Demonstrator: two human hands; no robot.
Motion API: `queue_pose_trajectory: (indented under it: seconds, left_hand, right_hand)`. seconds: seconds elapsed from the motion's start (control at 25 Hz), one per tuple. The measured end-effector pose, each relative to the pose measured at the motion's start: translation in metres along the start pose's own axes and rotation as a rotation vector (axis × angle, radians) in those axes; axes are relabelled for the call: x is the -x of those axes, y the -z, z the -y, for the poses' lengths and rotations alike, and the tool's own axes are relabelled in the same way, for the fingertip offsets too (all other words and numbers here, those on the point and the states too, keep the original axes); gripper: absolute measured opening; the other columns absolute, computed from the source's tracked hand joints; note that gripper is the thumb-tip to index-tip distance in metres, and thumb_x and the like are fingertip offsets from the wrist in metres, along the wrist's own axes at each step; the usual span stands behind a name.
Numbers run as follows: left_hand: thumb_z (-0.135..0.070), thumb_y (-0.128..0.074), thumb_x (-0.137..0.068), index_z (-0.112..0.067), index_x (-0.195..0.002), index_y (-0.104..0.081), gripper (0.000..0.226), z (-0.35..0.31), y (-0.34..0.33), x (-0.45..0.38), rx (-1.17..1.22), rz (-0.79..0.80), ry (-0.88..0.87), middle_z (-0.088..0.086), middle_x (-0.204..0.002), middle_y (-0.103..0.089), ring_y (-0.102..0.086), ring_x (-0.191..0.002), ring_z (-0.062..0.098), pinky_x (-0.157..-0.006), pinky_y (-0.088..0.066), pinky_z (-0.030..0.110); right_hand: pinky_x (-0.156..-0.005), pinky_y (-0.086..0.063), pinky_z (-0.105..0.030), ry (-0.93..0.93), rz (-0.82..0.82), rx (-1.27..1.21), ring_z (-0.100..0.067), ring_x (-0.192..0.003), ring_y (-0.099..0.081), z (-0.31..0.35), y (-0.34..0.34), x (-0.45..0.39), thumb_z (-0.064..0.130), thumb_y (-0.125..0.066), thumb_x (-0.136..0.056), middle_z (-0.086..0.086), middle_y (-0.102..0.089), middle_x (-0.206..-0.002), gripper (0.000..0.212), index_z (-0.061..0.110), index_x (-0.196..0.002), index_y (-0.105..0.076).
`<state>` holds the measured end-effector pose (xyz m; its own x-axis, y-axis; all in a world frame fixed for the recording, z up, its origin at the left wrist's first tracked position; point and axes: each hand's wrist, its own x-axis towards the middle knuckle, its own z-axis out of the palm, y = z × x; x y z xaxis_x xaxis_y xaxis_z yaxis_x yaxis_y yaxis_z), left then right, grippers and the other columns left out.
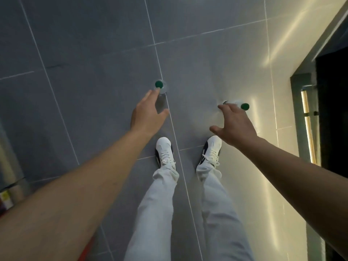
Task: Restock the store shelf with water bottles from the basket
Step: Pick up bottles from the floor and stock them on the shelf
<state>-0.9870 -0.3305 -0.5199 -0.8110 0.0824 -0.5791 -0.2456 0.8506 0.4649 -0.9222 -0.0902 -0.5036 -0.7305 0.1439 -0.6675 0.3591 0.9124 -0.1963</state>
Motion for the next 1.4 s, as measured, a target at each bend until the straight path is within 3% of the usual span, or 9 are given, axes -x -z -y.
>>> queue_pose_trajectory:
  seconds: [0.36, 0.44, 0.52, 0.64, 0.8, 0.92, 1.16, 1.28, 1.4]
  left_hand:
    - [-0.020, -0.061, -0.092, -0.028, -0.149, -0.037, 0.063, 0.049, -0.104, -0.151, -0.131, -0.038, 0.031, 0.004, -0.161, -0.028, -0.037, -0.142, 0.025, -0.110, -0.032, 0.029]
    - [-0.018, -0.059, -0.093, -0.027, -0.146, -0.043, 0.056, 0.056, -0.113, -0.165, -0.102, -0.082, 0.039, 0.002, -0.153, -0.041, -0.044, -0.135, 0.024, -0.104, -0.035, 0.028]
    - [-0.017, -0.059, -0.091, -0.024, -0.135, -0.054, 0.045, 0.059, -0.119, -0.174, -0.057, -0.153, 0.027, 0.002, -0.130, -0.060, -0.055, -0.116, 0.025, -0.091, -0.040, 0.028]
    - [-0.015, -0.063, -0.088, -0.021, -0.124, -0.061, 0.036, 0.052, -0.126, -0.168, -0.075, -0.165, -0.048, 0.001, -0.117, -0.067, -0.060, -0.103, 0.026, -0.079, -0.037, 0.025]
    - [-0.018, -0.064, -0.090, -0.021, -0.121, -0.062, 0.032, 0.026, -0.141, -0.143, -0.025, -0.108, -0.074, 0.001, -0.112, -0.069, -0.060, -0.093, 0.019, -0.075, -0.033, 0.020]
    - [-0.016, -0.065, -0.089, -0.021, -0.121, -0.062, 0.032, -0.004, -0.163, -0.126, -0.002, -0.037, -0.102, 0.004, -0.108, -0.068, -0.059, -0.095, 0.024, -0.075, -0.033, 0.021]
    - [-0.013, -0.066, -0.086, -0.023, -0.118, -0.064, 0.034, -0.054, -0.217, -0.111, 0.032, 0.033, -0.149, 0.002, -0.106, -0.070, -0.062, -0.093, 0.025, -0.081, -0.046, 0.031]
    - [-0.015, -0.066, -0.086, -0.023, -0.118, -0.064, 0.033, -0.070, -0.233, -0.106, 0.039, 0.049, -0.151, 0.002, -0.105, -0.070, -0.062, -0.092, 0.026, -0.082, -0.049, 0.034]
    - [-0.015, -0.066, -0.087, -0.024, -0.120, -0.064, 0.034, -0.080, -0.232, -0.099, 0.049, 0.060, -0.136, -0.001, -0.107, -0.070, -0.062, -0.095, 0.022, -0.082, -0.045, 0.027]
  right_hand:
    - [-0.110, -0.036, -0.045, 0.044, 0.014, -0.040, -0.031, -0.134, -0.039, -0.045, -0.104, -0.141, 0.038, -0.070, -0.086, -0.008, -0.043, -0.148, 0.069, 0.015, -0.144, -0.042]
    - [-0.107, -0.037, -0.043, 0.078, -0.005, -0.071, -0.030, -0.132, -0.041, -0.048, -0.115, -0.153, 0.036, -0.070, -0.086, -0.008, -0.045, -0.146, 0.065, 0.015, -0.143, -0.044]
    - [-0.107, -0.037, -0.041, 0.107, -0.018, -0.082, -0.029, -0.131, -0.042, -0.049, -0.123, -0.162, 0.035, -0.069, -0.087, -0.007, -0.047, -0.144, 0.063, 0.015, -0.141, -0.046]
    - [-0.108, -0.035, -0.040, 0.112, -0.031, -0.102, -0.029, -0.131, -0.042, -0.051, -0.125, -0.167, 0.036, -0.068, -0.087, -0.007, -0.047, -0.144, 0.062, 0.014, -0.141, -0.047]
    - [-0.112, -0.030, -0.042, 0.112, -0.093, -0.039, -0.028, -0.131, -0.042, -0.068, -0.104, -0.159, 0.041, -0.066, -0.088, -0.006, -0.047, -0.145, 0.063, 0.016, -0.142, -0.046]
    - [-0.116, -0.027, -0.046, 0.062, -0.163, 0.019, -0.029, -0.133, -0.041, -0.108, -0.088, -0.157, 0.040, -0.068, -0.086, -0.008, -0.050, -0.142, 0.061, 0.015, -0.139, -0.050]
    - [-0.103, -0.041, -0.040, -0.136, -0.062, -0.119, -0.032, -0.126, -0.049, -0.181, -0.100, -0.162, 0.016, -0.068, -0.086, -0.006, -0.045, -0.146, 0.060, 0.018, -0.142, -0.047]
    - [-0.097, -0.044, -0.036, -0.144, -0.110, -0.211, -0.031, -0.118, -0.056, -0.190, -0.110, -0.159, 0.005, -0.067, -0.087, -0.005, -0.055, -0.138, 0.055, 0.021, -0.138, -0.051]
    - [-0.091, -0.047, -0.035, -0.173, -0.162, -0.291, -0.031, -0.109, -0.061, -0.186, -0.106, -0.152, 0.006, -0.069, -0.087, -0.007, -0.064, -0.127, 0.048, 0.020, -0.131, -0.056]
